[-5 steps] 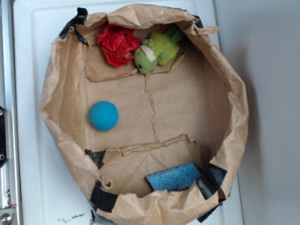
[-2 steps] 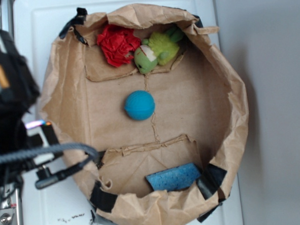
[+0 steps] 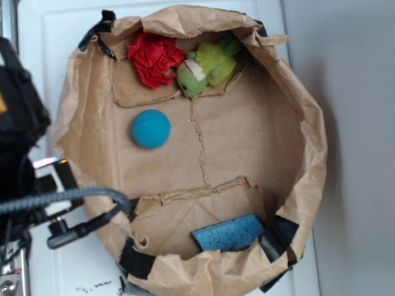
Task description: Grab the blue sponge.
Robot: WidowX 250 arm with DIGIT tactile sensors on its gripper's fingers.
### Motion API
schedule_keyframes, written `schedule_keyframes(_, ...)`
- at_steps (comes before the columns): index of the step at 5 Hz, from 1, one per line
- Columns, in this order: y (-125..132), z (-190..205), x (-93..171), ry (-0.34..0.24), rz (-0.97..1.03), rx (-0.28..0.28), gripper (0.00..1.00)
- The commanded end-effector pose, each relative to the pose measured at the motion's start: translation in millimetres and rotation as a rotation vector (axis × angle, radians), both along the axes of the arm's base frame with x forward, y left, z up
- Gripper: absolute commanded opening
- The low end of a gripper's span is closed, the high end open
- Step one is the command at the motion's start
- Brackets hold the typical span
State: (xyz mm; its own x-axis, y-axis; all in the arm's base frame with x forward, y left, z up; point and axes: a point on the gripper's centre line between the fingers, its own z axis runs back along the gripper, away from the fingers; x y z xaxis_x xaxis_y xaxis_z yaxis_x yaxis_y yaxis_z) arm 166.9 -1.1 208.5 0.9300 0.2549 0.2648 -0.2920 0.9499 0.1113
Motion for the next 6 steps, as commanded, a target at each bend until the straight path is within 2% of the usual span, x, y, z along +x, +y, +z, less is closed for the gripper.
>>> schedule_keyframes(1, -7, -5, 63, -0.103, 0.042, -0.163, 1.00)
schedule_keyframes(2, -4, -24, 89, -0.167, 0.080, -0.168, 1.00)
schedule_keyframes(3, 2, -58, 72, -0.242, 0.058, -0.131, 1.00)
schedule_keyframes(4, 7, -98, 80, -0.207, 0.054, -0.068, 1.00)
schedule_keyframes(5, 2, -114, 80, -0.128, 0.049, -0.064, 1.00)
schedule_keyframes(6, 2, -114, 80, -0.128, 0.049, -0.064, 1.00)
